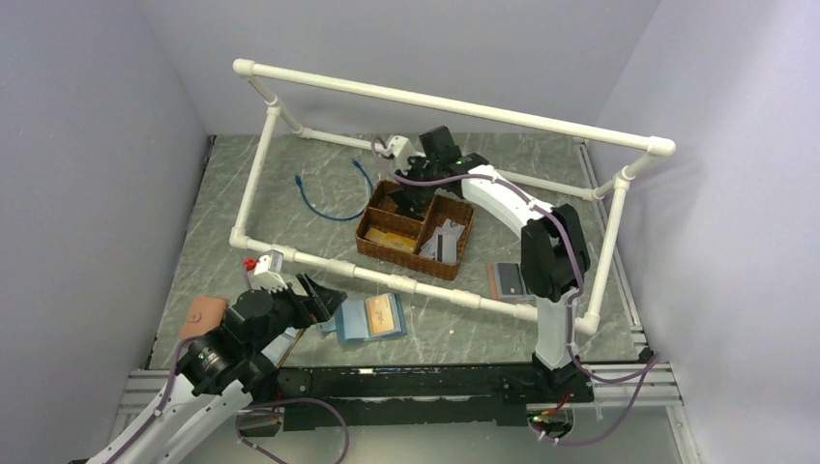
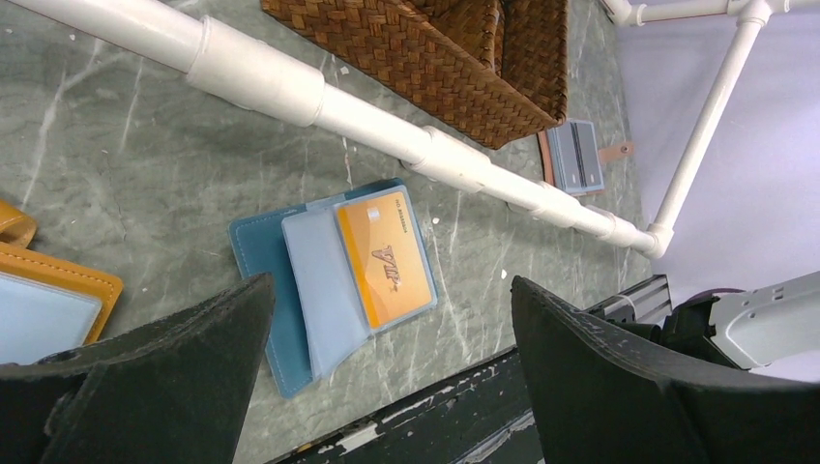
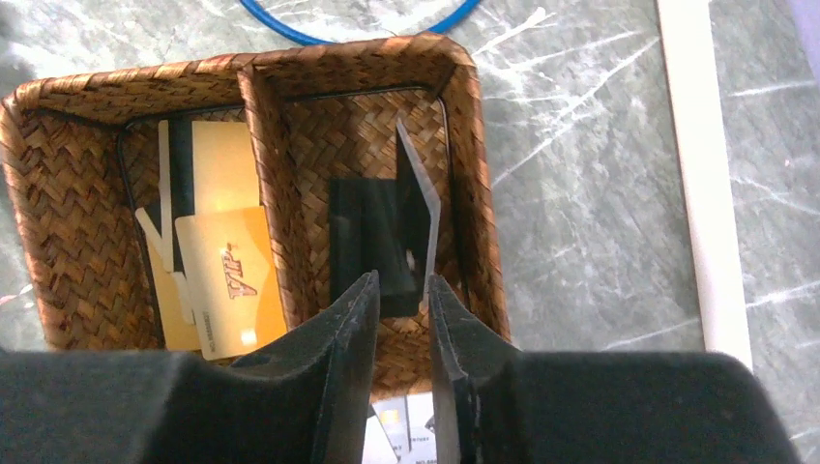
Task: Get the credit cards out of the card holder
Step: Place the credit card in the storage box.
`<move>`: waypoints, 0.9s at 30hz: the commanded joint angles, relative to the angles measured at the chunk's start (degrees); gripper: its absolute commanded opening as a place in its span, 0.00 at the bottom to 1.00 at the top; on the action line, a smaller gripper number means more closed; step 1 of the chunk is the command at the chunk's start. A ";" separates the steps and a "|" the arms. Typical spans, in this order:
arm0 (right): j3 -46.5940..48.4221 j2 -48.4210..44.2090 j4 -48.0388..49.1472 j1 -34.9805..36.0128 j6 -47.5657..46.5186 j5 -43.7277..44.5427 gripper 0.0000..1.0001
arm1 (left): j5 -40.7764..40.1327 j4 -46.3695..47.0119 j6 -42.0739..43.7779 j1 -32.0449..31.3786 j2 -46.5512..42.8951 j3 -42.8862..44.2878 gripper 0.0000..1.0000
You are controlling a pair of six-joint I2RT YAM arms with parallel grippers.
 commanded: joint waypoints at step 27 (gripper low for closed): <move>-38.74 -37.48 -2.14 3.05 -14.49 -46.81 0.65 | 22.86 14.36 -0.07 -0.09 25.25 6.08 0.76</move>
